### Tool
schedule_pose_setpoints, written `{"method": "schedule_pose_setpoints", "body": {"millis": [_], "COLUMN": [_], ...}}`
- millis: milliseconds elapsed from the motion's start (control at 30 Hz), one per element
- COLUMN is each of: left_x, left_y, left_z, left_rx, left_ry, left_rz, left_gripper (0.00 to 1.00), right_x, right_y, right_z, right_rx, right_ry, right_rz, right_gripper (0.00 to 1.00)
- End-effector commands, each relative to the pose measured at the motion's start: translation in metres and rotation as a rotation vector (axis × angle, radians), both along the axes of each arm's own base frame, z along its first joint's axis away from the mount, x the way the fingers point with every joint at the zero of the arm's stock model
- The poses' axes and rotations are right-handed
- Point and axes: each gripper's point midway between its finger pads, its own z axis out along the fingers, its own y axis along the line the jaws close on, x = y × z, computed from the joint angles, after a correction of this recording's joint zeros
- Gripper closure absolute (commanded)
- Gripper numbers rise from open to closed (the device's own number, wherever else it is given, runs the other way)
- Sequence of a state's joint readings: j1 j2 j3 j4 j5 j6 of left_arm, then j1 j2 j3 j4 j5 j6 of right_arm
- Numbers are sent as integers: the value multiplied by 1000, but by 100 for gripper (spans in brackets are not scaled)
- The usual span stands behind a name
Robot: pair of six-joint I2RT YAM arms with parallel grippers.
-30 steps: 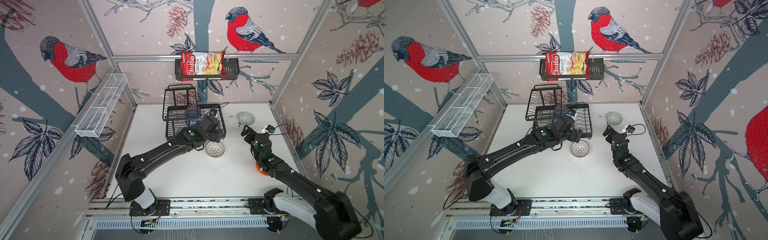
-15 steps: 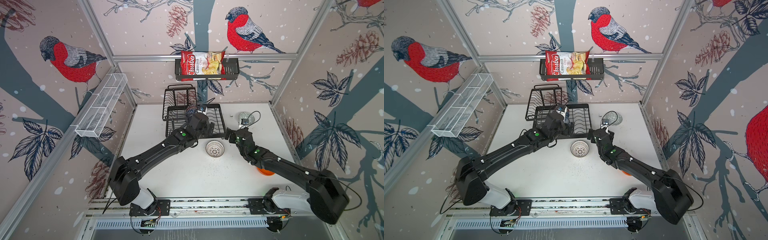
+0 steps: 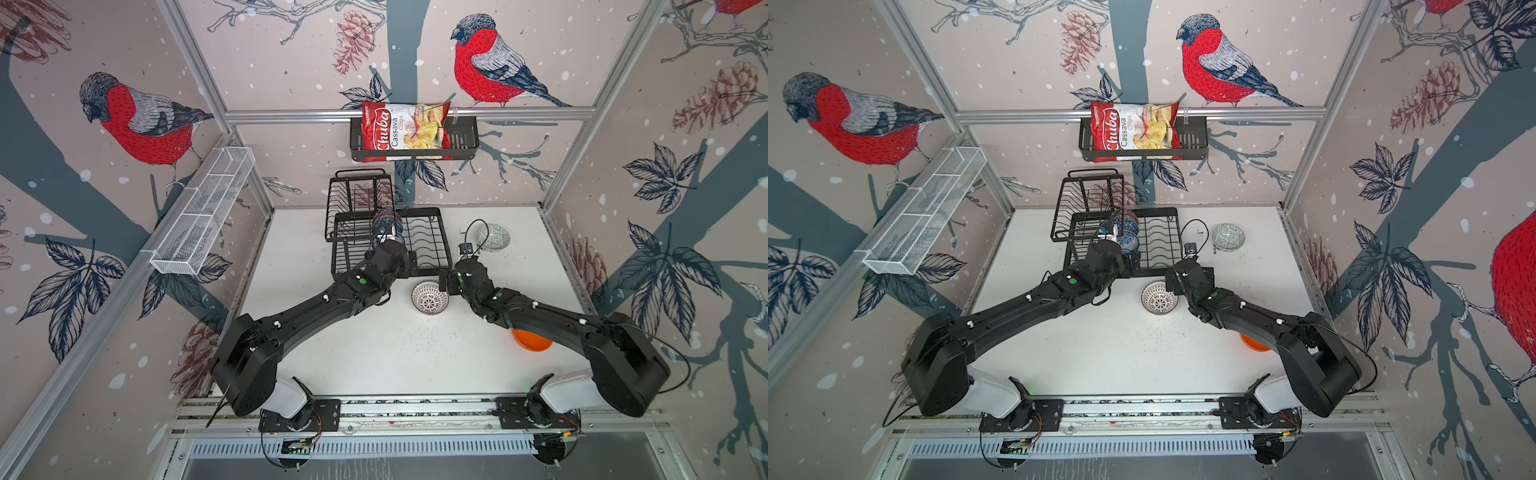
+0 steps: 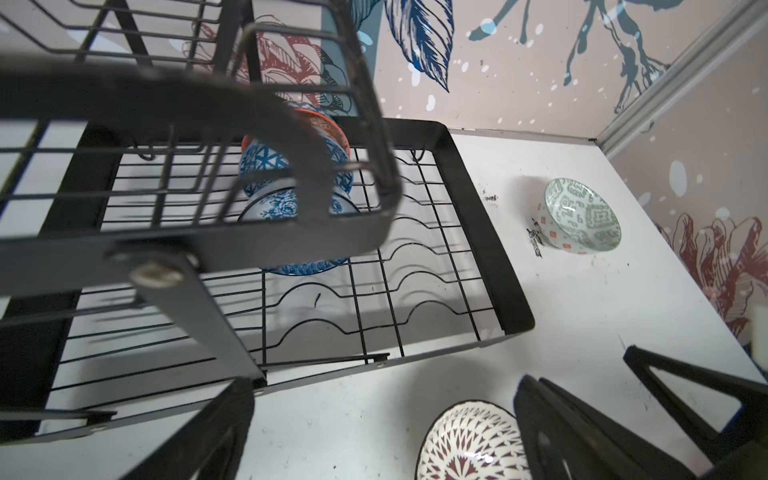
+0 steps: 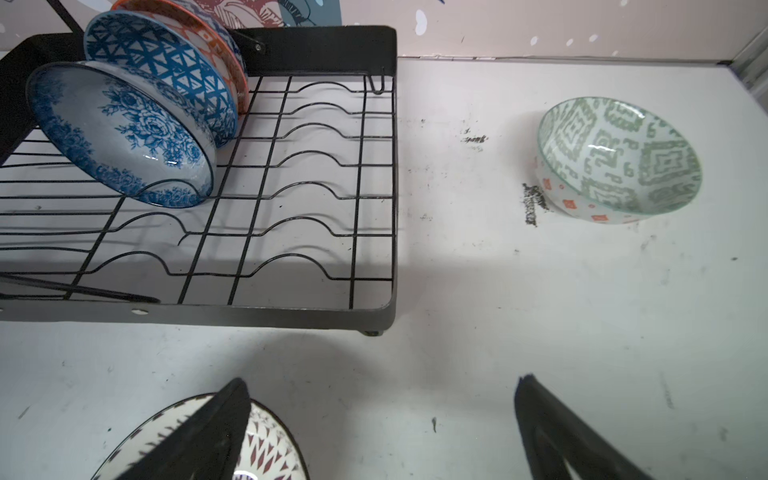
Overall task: Load the bowls into the dish rack
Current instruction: 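Grasp the red-patterned bowl rim with the right gripper beside the left gripper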
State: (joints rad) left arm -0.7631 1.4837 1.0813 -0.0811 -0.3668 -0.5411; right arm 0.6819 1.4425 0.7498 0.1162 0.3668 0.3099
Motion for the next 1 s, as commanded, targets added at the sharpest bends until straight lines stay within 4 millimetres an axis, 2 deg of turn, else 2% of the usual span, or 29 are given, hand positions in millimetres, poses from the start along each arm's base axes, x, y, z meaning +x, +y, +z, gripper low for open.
{"method": "schedule_pose_setpoints", "body": {"millis": [0,200,367,500,667,800,967], "left_x": [-2,-1,0,-1,-2,-3,-1], "left_y": [-17,-16,-17,-19,-23,-25,-23], "left_z": [5,4,2,-1,-4,-4,-4], "left_rx": [-100,-126,-148,-153,-161,-163,-150], "left_ry": [19,35,52,63,81,82,74], "left_rz": [-47,-52,-56,-63,-79,-90,-82], "left_gripper": [2,2,2,2,2,2,2], "right_x": [-5,-11,-10,-12,-17,-18,-21], "right_y": [18,31,28,30,32,31,38], "right_z": [-8,-22,-35,-36,-35,-45,-53], "right_rx": [40,59,38,47,71,75,82], "right_ry": [70,152,206,230,246,296,331], "right_rz": [101,172,162,176,205,211,243], "right_gripper": [2,9,19,21,29,42,47]}}
